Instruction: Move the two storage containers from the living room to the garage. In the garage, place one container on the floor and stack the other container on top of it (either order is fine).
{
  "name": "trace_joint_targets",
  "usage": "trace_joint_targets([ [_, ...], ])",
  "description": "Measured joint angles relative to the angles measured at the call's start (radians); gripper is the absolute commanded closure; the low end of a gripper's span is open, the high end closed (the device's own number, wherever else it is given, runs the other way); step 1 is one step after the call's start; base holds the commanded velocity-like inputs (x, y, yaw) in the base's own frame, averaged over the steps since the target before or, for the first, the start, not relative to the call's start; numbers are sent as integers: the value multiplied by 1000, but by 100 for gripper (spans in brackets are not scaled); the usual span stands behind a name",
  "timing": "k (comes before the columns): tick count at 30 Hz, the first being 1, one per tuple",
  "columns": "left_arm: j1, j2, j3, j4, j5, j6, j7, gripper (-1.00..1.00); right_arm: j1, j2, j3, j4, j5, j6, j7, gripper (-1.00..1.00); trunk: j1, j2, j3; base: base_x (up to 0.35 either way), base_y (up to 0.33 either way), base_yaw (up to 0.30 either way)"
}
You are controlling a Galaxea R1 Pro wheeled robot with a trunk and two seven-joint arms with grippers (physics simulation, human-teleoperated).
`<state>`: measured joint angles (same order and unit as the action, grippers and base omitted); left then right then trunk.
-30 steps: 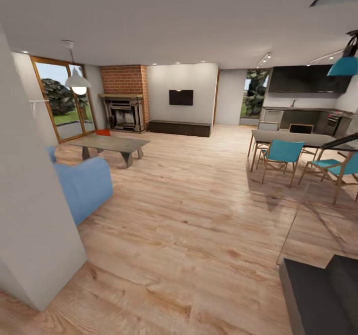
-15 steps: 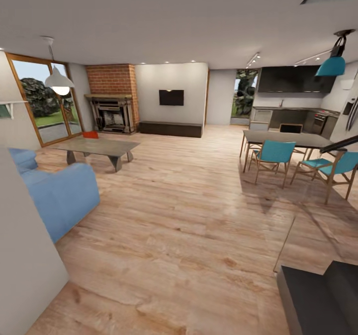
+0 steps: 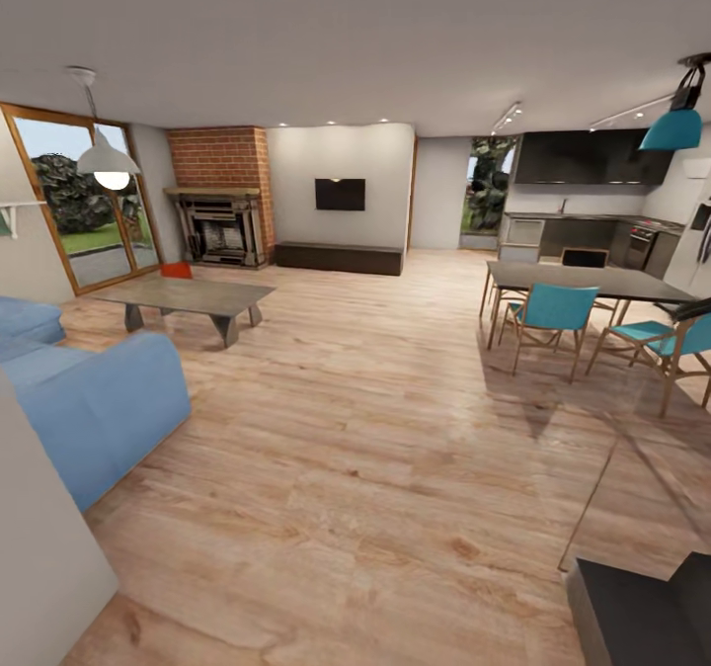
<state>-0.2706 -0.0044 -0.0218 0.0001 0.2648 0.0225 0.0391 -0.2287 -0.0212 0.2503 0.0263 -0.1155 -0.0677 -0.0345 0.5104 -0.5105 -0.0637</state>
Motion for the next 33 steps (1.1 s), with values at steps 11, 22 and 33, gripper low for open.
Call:
trace_joint_targets([
  [11,0,2,0,0,0,1,-1,-100,0,-3,1,0,2,-2,0,-100,0,0,0,324,0,0],
  [22,0,3,0,0,0,0,0,-100,0,-1,-1,0,0,-1,0,-100,0,0,0,324,0,0],
  [33,0,3,0,0,0,0,0,-100,0,-3,-1,0,0,-2,0,-100,0,0,0,324,0,0],
])
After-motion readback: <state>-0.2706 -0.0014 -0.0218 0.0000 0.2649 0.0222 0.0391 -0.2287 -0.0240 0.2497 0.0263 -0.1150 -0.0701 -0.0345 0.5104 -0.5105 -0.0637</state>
